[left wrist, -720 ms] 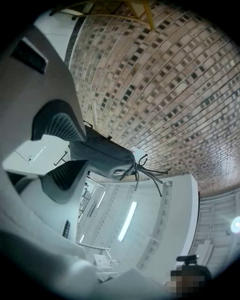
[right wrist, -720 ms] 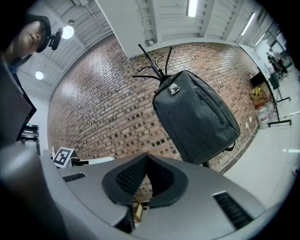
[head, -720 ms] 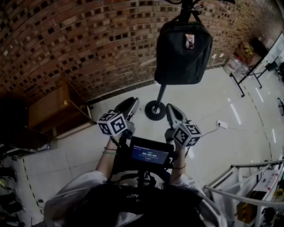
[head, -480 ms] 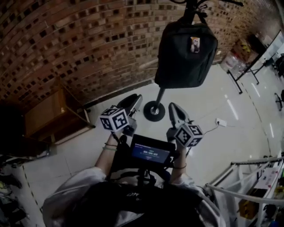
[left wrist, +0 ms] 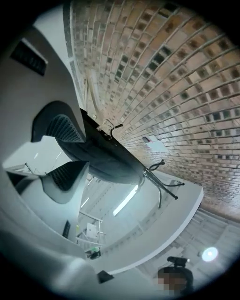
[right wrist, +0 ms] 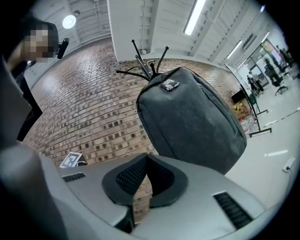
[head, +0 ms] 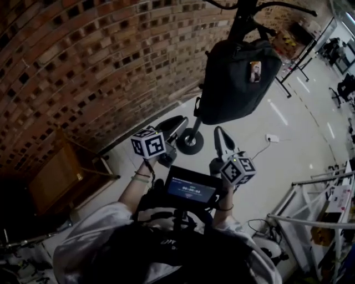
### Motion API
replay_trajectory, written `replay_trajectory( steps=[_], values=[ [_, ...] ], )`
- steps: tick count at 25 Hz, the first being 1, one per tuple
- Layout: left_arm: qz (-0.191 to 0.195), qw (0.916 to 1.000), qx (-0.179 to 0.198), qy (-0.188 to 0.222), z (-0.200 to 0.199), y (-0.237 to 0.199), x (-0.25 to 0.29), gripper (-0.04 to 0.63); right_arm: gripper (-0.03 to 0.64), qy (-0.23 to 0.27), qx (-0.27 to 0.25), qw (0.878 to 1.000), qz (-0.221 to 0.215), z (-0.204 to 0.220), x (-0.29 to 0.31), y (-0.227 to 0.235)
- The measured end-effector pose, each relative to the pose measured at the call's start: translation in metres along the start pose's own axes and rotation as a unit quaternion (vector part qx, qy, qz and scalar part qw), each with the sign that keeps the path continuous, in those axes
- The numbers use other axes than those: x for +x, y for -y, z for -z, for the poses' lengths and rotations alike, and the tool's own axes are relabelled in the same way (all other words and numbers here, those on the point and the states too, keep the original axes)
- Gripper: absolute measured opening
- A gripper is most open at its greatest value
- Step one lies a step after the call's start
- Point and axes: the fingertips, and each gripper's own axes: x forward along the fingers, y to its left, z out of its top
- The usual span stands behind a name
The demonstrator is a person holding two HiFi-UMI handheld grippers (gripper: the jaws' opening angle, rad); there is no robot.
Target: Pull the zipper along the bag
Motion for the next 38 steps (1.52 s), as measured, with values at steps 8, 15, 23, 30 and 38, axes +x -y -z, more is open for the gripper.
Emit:
replay_trajectory(
  steps=[8, 15, 23, 30, 38],
  values=[
    [0.096, 0.9872, 0.072, -0.105, 0.012, -0.022, 0.054, 0.135, 0.0, 0.029, -0.009, 0.996, 0.081, 0.0, 0.007, 0.007],
    [0.145, 0.9723, 0.11, -0.146, 0.018, -0.032, 0.103, 0.135, 0.0, 0.033, -0.017, 0.988, 0.147, -0.005, -0.005, 0.025],
    [0.206, 0.9537, 0.138, -0.17, 0.017, -0.029, 0.112, 0.135, 0.0, 0.028, -0.021, 0.984, 0.177, -0.003, -0.001, 0.037],
    [0.24, 0.9531, 0.106, -0.15, 0.003, -0.016, 0.109, 0.087, 0.001, 0.032, -0.014, 0.983, 0.179, 0.002, 0.003, 0.038],
    [0.243, 0.9612, 0.052, -0.12, -0.001, -0.017, 0.103, 0.074, 0.0, 0.03, -0.003, 0.982, 0.188, 0.008, 0.001, 0.04]
  ],
)
